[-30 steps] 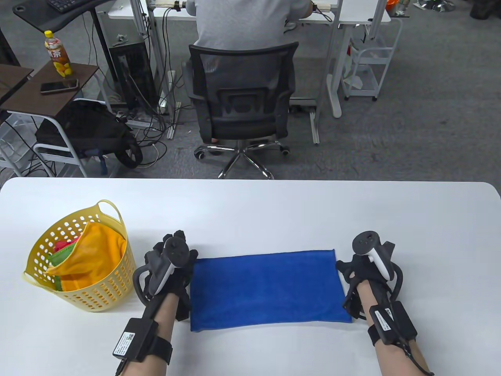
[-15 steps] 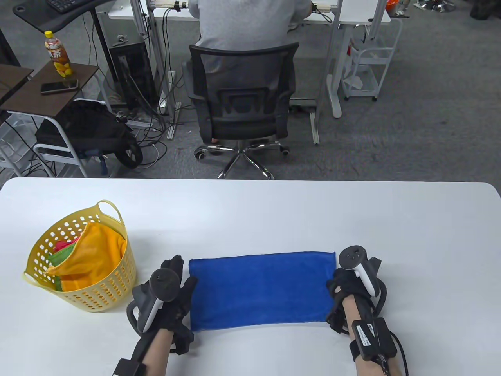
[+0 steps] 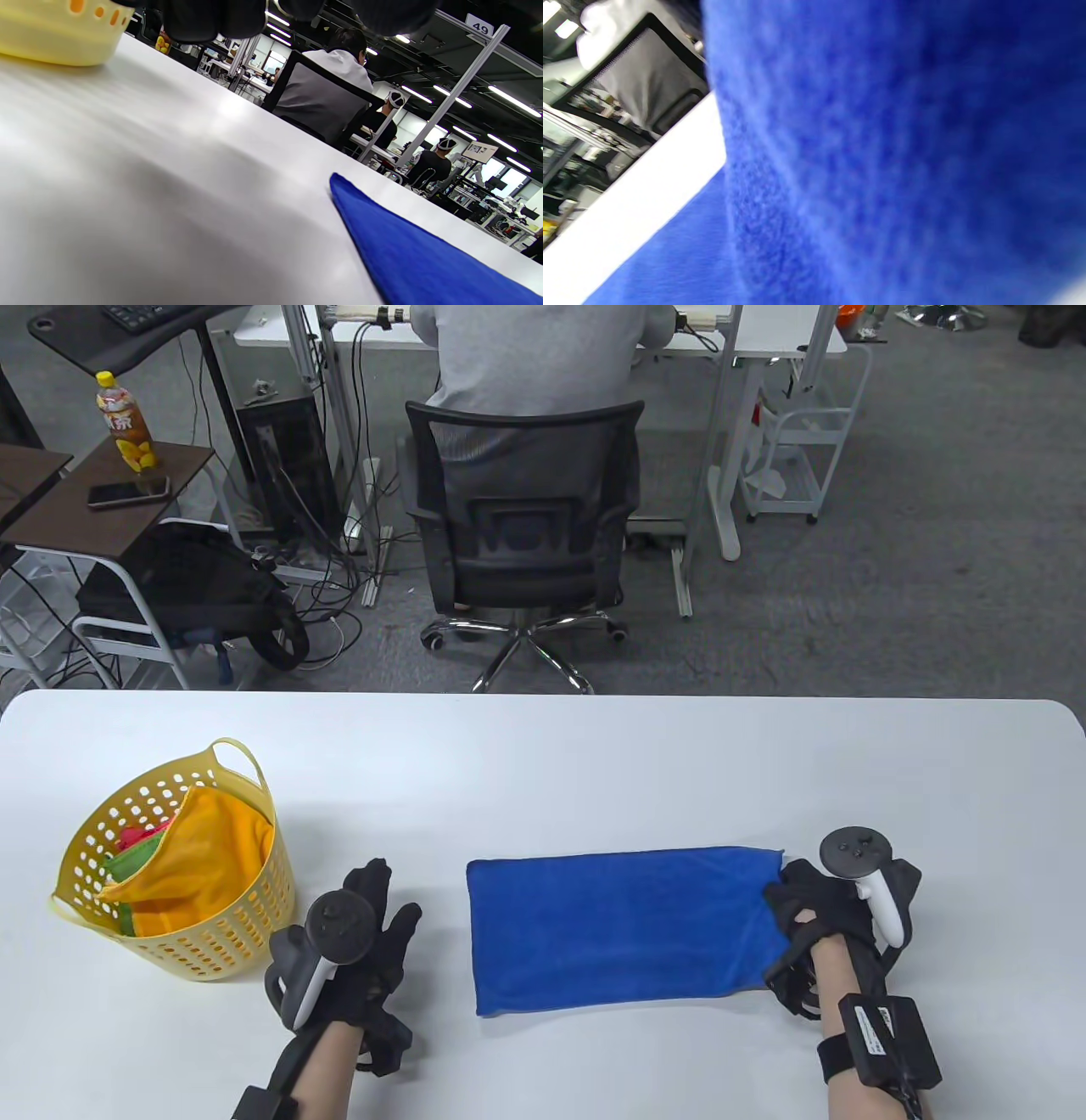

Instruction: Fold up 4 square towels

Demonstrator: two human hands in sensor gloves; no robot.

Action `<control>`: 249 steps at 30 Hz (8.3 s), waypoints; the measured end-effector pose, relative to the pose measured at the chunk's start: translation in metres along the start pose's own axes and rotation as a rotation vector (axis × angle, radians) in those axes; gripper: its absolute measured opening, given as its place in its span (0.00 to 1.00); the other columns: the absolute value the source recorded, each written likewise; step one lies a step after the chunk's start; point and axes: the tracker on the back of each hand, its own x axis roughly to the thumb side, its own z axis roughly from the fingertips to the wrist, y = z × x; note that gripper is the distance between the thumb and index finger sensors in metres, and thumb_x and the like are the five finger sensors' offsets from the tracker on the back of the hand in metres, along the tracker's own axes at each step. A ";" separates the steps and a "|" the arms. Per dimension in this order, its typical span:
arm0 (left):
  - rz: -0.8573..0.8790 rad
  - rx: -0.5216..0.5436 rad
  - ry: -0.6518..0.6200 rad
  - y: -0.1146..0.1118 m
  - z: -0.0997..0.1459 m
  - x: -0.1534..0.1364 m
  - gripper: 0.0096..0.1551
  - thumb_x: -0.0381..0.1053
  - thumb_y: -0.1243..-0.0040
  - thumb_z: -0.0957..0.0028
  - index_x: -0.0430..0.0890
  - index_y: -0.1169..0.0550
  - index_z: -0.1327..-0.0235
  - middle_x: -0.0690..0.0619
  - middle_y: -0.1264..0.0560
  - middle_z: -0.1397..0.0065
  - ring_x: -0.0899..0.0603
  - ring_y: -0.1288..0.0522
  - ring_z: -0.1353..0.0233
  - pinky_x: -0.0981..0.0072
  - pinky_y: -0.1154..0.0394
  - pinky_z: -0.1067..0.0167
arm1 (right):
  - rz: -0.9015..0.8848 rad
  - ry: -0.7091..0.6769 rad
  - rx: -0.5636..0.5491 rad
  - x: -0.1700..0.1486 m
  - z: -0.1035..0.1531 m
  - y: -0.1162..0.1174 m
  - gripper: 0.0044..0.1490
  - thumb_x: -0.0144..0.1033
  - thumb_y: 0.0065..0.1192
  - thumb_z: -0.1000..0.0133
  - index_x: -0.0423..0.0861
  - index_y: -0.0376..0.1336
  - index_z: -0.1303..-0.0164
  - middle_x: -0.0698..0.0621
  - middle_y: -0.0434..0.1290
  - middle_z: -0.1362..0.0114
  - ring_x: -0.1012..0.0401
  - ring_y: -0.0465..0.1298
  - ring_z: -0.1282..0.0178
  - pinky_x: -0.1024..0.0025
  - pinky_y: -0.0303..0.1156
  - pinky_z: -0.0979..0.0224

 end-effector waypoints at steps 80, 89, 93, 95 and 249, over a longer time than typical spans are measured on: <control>-0.207 -0.043 -0.034 -0.025 -0.002 0.005 0.44 0.70 0.48 0.47 0.61 0.45 0.17 0.53 0.44 0.11 0.36 0.38 0.13 0.38 0.44 0.17 | 0.141 0.288 -0.272 -0.036 0.015 -0.060 0.44 0.42 0.71 0.45 0.33 0.60 0.24 0.23 0.58 0.20 0.36 0.66 0.31 0.28 0.52 0.29; -0.196 -0.001 -0.080 -0.012 0.006 0.018 0.45 0.71 0.48 0.47 0.62 0.45 0.17 0.53 0.45 0.11 0.36 0.41 0.12 0.38 0.45 0.17 | 0.028 -0.537 0.021 0.101 0.052 0.028 0.55 0.47 0.70 0.46 0.34 0.48 0.17 0.24 0.48 0.15 0.29 0.55 0.21 0.24 0.51 0.29; -0.092 0.103 -0.142 0.029 0.024 0.034 0.45 0.71 0.48 0.47 0.61 0.45 0.16 0.53 0.44 0.11 0.35 0.41 0.12 0.38 0.45 0.17 | 0.156 -0.657 0.041 0.122 0.058 0.064 0.62 0.48 0.71 0.48 0.34 0.42 0.16 0.24 0.42 0.15 0.27 0.50 0.20 0.23 0.49 0.29; -0.028 0.174 -0.162 0.058 0.035 0.039 0.44 0.70 0.48 0.46 0.61 0.44 0.16 0.53 0.44 0.11 0.35 0.41 0.12 0.37 0.45 0.17 | 0.198 -0.652 0.037 0.125 0.061 0.067 0.62 0.48 0.71 0.47 0.34 0.42 0.16 0.24 0.41 0.15 0.27 0.49 0.20 0.23 0.49 0.29; -0.436 0.553 -0.260 0.290 0.153 0.098 0.22 0.57 0.43 0.46 0.59 0.19 0.39 0.57 0.16 0.34 0.44 0.25 0.20 0.34 0.44 0.16 | -0.338 -1.319 0.204 0.143 0.233 -0.130 0.28 0.37 0.59 0.42 0.36 0.74 0.38 0.32 0.74 0.27 0.39 0.72 0.32 0.17 0.44 0.30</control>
